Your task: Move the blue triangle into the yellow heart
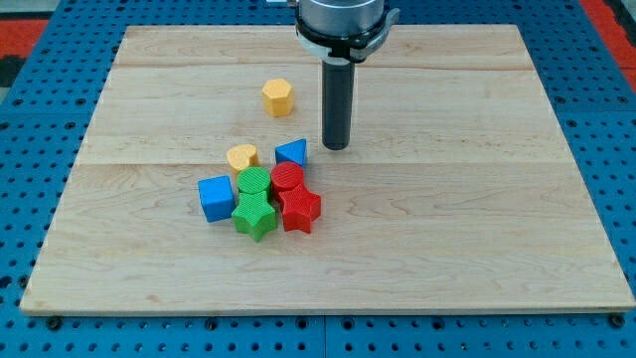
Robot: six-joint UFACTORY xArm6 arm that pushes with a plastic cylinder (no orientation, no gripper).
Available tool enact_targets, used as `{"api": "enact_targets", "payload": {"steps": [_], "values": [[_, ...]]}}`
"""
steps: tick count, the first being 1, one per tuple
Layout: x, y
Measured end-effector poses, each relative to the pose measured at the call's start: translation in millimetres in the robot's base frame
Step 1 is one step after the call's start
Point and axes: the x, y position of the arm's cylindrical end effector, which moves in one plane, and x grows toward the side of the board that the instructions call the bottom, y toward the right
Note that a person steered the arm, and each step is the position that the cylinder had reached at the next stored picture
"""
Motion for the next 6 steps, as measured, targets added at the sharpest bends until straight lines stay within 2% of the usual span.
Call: {"api": "enact_targets", "payload": {"steps": [2, 3, 4, 6], "values": [[23, -75], [21, -84], [-15, -63], [-58, -151]]}}
